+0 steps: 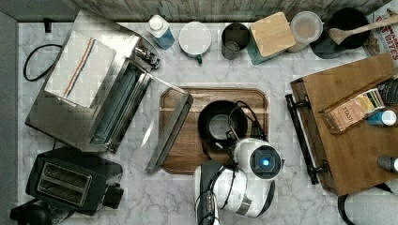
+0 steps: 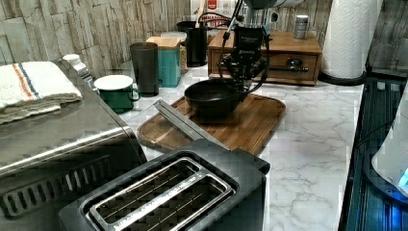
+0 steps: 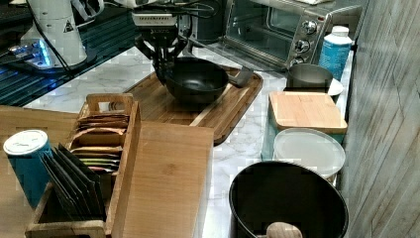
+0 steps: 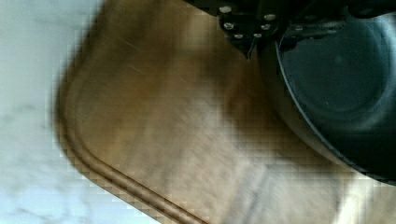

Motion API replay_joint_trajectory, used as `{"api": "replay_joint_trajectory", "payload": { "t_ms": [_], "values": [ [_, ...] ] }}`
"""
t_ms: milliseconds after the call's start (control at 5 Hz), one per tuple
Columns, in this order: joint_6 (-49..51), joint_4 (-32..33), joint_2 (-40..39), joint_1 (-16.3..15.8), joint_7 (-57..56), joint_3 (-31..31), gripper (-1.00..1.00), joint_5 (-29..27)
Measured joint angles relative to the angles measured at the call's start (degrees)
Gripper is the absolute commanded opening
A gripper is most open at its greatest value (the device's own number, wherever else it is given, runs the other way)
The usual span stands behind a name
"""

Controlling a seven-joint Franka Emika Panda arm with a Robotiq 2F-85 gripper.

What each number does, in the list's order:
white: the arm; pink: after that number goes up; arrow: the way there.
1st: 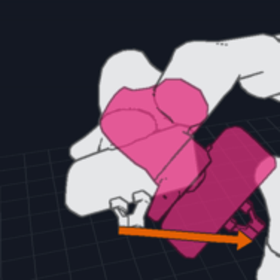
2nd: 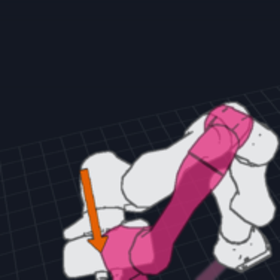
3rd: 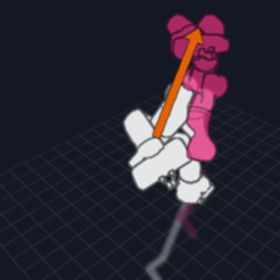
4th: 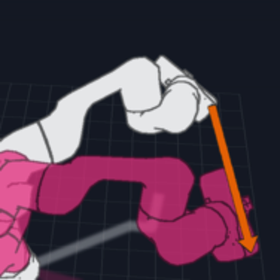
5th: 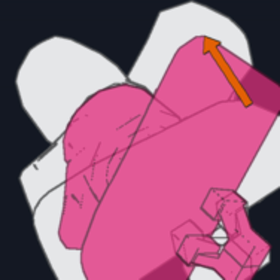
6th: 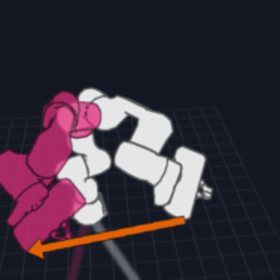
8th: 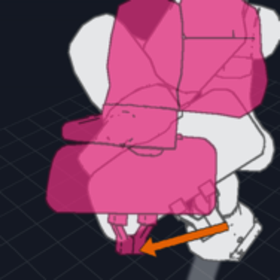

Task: Pick up the bowl.

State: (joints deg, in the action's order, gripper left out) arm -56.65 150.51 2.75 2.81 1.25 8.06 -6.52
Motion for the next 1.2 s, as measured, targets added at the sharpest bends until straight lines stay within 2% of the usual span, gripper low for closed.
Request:
{"api": "replay_joint_trajectory", "payload": {
  "t_ms": [200,400,600,800,1000,1200],
  "values": [
    [7.95,-0.56,4.59,-0.36,8.44,-0.12,-1.00,9.60],
    [8.92,-1.68,8.55,-0.11,13.63,-0.48,-1.00,12.51],
    [14.72,-7.27,9.36,-0.78,9.52,0.56,-1.00,12.08],
    [23.75,-16.56,7.14,-2.09,-0.47,1.98,-1.00,6.62],
    [31.39,-26.86,3.31,-2.29,-12.73,1.73,-1.00,3.80],
    [33.78,-33.57,0.33,-3.41,-23.74,2.10,-1.00,1.23]
  ]
}}
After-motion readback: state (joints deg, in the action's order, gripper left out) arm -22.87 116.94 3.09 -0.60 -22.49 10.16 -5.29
